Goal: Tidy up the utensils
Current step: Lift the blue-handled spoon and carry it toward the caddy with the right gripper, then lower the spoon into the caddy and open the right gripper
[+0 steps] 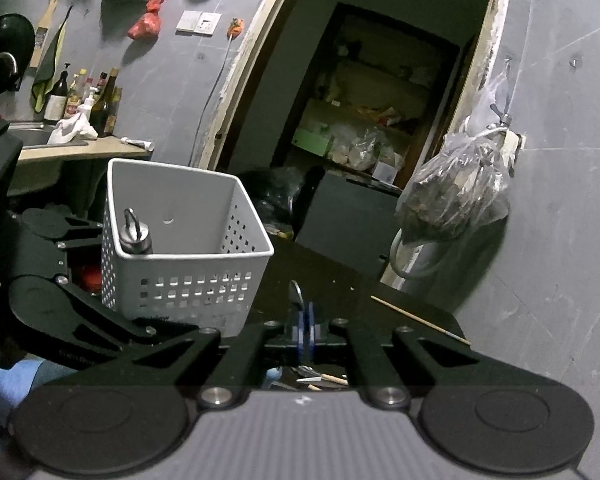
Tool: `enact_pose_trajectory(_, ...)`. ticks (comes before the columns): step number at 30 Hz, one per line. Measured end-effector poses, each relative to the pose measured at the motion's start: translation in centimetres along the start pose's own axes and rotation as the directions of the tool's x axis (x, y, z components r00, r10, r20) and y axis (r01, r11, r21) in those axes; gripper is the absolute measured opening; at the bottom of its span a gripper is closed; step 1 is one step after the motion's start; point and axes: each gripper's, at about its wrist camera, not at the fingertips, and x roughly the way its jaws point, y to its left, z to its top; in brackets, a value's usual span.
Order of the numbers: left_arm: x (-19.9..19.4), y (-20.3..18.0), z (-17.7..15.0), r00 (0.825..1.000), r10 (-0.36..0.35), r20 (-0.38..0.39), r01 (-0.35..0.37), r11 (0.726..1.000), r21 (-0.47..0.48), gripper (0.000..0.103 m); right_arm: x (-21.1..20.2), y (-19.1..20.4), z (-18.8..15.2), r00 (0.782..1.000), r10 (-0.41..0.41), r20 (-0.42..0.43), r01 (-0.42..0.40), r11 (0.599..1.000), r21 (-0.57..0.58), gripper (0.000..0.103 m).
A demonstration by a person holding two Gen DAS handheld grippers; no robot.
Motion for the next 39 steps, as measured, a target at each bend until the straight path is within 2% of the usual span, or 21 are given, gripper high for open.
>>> enact_pose_trajectory(3, 0.0, 0.0, 0.0, 1.0, 0.0, 0.0, 0.0, 1.0, 0.0, 0.077, -0.7, -0.1, 0.6, 0.999, -0.023, 0.041, 0.023, 1.0, -0.001, 0.002)
enact_pose_trajectory(6, 0.0, 0.0, 0.0, 1.0, 0.0, 0.0, 0.0, 1.0, -0.001, 0.077, -1.9, -0.8, 1.7, 0.99, -0.072, 0.122, 0.071, 0.997, 0.011, 0.003)
enact_pose_trajectory(11, 0.0, 0.0, 0.0, 1.0, 0.001, -0.001, -0.001, 1.0, 0.001, 0.077, -3.6, -2.0, 4.2, 0.948, -0.137, 0.287, 0.124, 0.99, 0.061, 0.003)
enact_pose_trajectory(14, -0.1, 0.0, 0.0, 1.0, 0.003, -0.002, -0.003, 1.0, 0.002, 0.077, -3.8, -2.6, 5.8, 0.92, -0.122, 0.371, 0.099, 0.992, 0.08, 0.003)
enact_pose_trajectory(17, -0.1, 0.0, 0.1, 1.0, 0.007, -0.004, -0.007, 1.0, 0.003, 0.077, -3.1, -2.8, 6.9, 0.909, -0.071, 0.41, 0.042, 0.996, 0.08, 0.003)
enact_pose_trajectory(25, -0.2, -0.4, 0.2, 1.0, 0.018, -0.005, -0.017, 1.0, 0.013, 0.077, -0.4, -1.2, 6.6, 0.923, 0.071, 0.379, -0.101, 0.993, 0.058, 0.003)
enact_pose_trajectory(31, -0.2, -0.5, 0.2, 1.0, 0.019, -0.005, -0.019, 1.0, 0.015, 0.077, 1.5, 0.8, 5.2, 0.945, 0.157, 0.286, -0.17, 0.985, 0.02, 0.003)
enact_pose_trajectory(34, -0.2, -0.5, 0.2, 1.0, 0.019, -0.006, -0.019, 1.0, 0.016, 0.077, 2.3, 1.5, 4.4, 0.955, 0.174, 0.241, -0.182, 0.983, 0.011, 0.003)
enact_pose_trajectory(39, -0.2, -0.6, 0.2, 1.0, 0.019, -0.006, -0.019, 1.0, 0.016, 0.077, 3.4, 1.3, 3.7, 0.96, 0.196, 0.201, -0.214, 0.974, 0.073, 0.003)
